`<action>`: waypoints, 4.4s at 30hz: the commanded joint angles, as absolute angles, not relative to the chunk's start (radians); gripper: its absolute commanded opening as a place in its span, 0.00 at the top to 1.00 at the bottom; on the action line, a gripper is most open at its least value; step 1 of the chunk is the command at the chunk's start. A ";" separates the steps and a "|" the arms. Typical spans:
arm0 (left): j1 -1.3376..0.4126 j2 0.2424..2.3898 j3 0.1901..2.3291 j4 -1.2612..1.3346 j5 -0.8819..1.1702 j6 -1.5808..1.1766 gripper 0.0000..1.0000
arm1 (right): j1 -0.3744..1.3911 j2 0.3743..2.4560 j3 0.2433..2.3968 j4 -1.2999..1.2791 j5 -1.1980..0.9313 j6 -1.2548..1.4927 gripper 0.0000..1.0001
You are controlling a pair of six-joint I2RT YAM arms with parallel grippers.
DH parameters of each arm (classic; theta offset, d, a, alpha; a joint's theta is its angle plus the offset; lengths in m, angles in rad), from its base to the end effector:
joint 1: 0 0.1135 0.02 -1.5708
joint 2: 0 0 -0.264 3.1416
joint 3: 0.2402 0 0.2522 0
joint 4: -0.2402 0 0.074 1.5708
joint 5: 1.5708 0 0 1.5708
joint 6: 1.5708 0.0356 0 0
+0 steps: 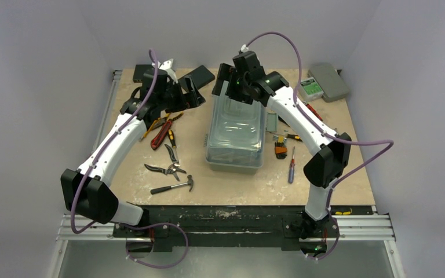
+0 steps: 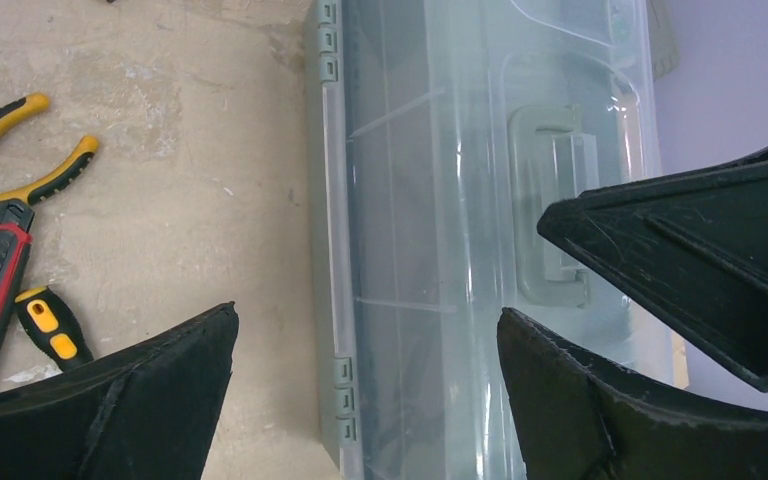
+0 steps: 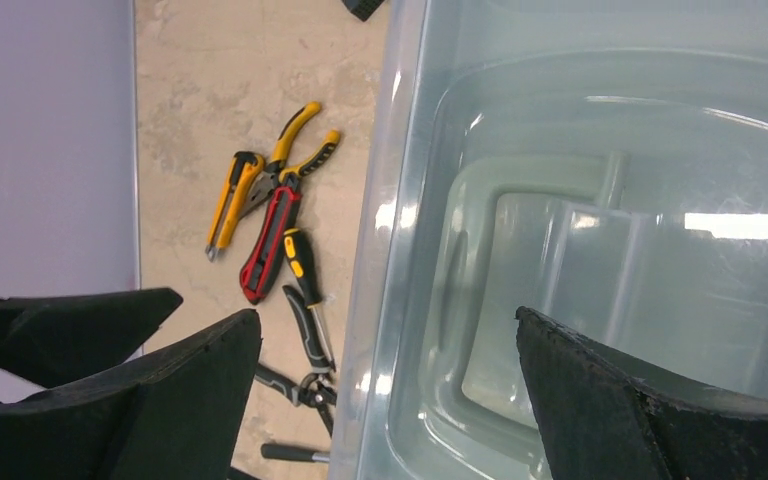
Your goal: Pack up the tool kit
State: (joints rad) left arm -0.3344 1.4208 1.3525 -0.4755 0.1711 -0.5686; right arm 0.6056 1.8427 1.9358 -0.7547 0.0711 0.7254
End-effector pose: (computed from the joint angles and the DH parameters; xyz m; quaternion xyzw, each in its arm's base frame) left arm 0.3025 -0.1115 0.3612 -0.0597 0.8668 -0.2805 0.4079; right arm 0.3432 0.2345 0.3830 0.0693 0.8953 0.2458 0.3649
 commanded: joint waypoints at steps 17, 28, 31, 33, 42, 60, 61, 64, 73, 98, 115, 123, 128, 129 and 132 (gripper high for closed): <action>-0.307 1.365 1.304 -0.433 0.147 -0.579 0.03 | 0.619 1.929 1.921 -0.623 -0.151 0.829 0.07; -0.308 1.388 1.316 -0.414 0.203 -0.598 0.04 | 0.469 1.734 1.504 -0.042 -0.569 0.977 0.10; -0.318 1.411 1.334 -0.408 0.234 -0.608 0.05 | 0.445 1.725 1.455 0.039 -0.623 1.004 0.10; -0.329 1.428 1.351 -0.409 0.239 -0.612 0.05 | 0.436 1.724 1.444 0.067 -0.646 1.015 0.10; -0.372 1.487 1.418 -0.390 0.295 -0.637 0.13 | 0.418 1.719 1.402 0.143 -0.696 1.059 0.11; -0.422 1.569 1.456 -0.324 0.376 -0.717 0.20 | 0.395 1.699 1.332 0.282 -0.724 1.138 0.13; -0.422 1.576 1.456 -0.317 0.382 -0.722 0.21 | 0.394 1.697 1.330 0.285 -0.725 1.140 0.13; -0.426 1.591 1.463 -0.308 0.395 -0.733 0.23 | 0.393 1.688 1.327 0.287 -0.723 1.141 0.13; -0.441 1.615 1.513 -0.321 0.389 -0.724 0.43 | 0.384 1.673 1.319 0.290 -0.721 1.145 0.13; -0.454 1.766 1.587 -0.298 0.456 -0.768 0.75 | 0.375 1.648 1.298 0.304 -0.709 1.159 0.14; -0.453 1.731 1.640 -0.299 0.453 -0.771 1.00 | 0.228 1.418 1.278 -0.123 -0.480 0.811 0.06; -0.453 1.703 1.726 -0.355 0.456 -0.769 1.00 | 0.150 1.377 1.208 -0.175 -0.448 0.738 0.06; -0.450 1.674 1.750 -0.368 0.451 -0.773 1.00 | 0.137 1.380 1.180 -0.176 -0.447 0.721 0.07; -0.448 1.670 1.756 -0.375 0.447 -0.773 1.00 | 0.137 1.383 1.179 -0.177 -0.447 0.718 0.07; -0.437 1.659 1.755 -0.372 0.453 -0.786 1.00 | 0.135 1.389 1.174 -0.182 -0.445 0.707 0.07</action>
State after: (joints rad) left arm -0.4488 1.7603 1.6752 -0.4820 0.4061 -0.7967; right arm 0.1383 1.4006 1.1728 -0.1898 -0.4599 0.7498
